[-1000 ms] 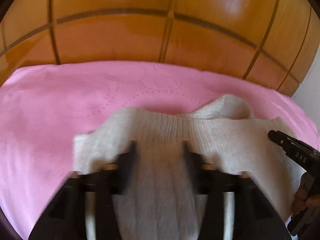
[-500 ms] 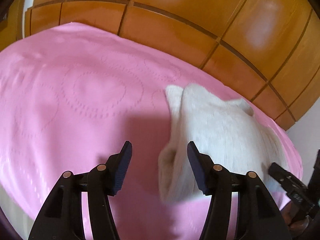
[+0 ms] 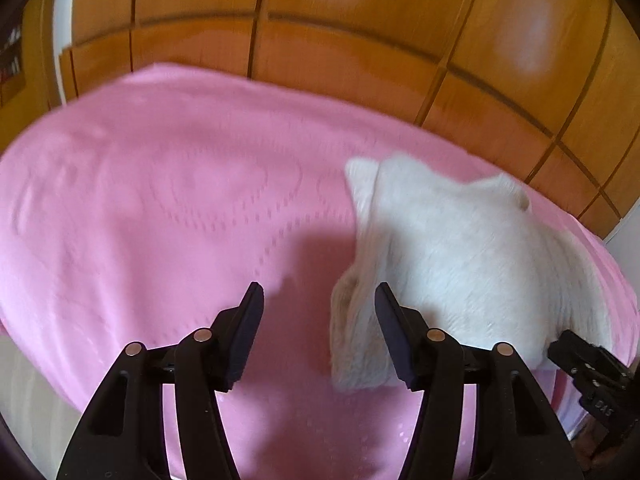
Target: Fold small clothes
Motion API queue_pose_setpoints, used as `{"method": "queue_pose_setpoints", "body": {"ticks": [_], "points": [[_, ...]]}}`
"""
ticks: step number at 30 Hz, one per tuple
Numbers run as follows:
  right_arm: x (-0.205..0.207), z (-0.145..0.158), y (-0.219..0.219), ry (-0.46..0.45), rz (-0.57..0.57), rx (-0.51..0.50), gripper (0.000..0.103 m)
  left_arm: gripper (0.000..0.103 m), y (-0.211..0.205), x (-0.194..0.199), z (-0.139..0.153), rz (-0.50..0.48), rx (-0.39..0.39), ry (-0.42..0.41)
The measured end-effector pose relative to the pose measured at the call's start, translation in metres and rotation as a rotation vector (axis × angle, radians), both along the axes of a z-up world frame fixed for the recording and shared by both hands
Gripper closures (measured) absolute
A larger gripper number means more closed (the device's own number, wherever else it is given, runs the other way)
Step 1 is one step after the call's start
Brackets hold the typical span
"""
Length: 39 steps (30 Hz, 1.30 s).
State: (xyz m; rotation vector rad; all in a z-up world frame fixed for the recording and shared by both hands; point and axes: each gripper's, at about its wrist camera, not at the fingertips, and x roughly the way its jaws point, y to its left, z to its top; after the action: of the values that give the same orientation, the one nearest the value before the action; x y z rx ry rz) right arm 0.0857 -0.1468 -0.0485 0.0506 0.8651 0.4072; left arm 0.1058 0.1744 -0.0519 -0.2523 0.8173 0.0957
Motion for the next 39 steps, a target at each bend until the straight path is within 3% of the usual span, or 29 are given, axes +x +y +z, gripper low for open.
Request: {"method": "queue_pose_setpoints", "body": {"ticks": [6, 12, 21, 27, 31, 33, 37, 39], "points": [[0.004, 0.016, -0.026, -0.045, -0.106, -0.015, 0.037, 0.041, -0.009, 0.004, 0.029, -0.027, 0.057, -0.073], [0.018, 0.002, -0.055, 0.018, -0.226, -0.008, 0.033, 0.041, -0.016, 0.015, 0.034, -0.059, 0.084, -0.091], [0.025, -0.014, -0.063, 0.057, -0.247, -0.007, 0.027, 0.041, -0.021, 0.034, 0.032, -0.083, 0.099, -0.070], [0.024, -0.018, -0.060, 0.052, -0.243, -0.022, 0.022, 0.041, -0.016, 0.056, 0.021, -0.095, 0.063, -0.025], [0.024, -0.020, -0.060, 0.055, -0.242, -0.023, 0.021, 0.041, -0.007, 0.084, 0.020, -0.075, -0.020, -0.008], [0.024, -0.021, -0.060, 0.054, -0.241, -0.026, 0.021, 0.041, -0.008, 0.100, 0.017, -0.069, -0.026, -0.006], [0.024, -0.021, -0.060, 0.057, -0.228, -0.027, 0.021, 0.046, -0.014, 0.141, -0.029, -0.027, 0.036, 0.137], [0.024, -0.017, -0.061, 0.069, -0.203, -0.036, 0.023, 0.045, -0.013, 0.147, -0.044, -0.015, 0.038, 0.137]]}}
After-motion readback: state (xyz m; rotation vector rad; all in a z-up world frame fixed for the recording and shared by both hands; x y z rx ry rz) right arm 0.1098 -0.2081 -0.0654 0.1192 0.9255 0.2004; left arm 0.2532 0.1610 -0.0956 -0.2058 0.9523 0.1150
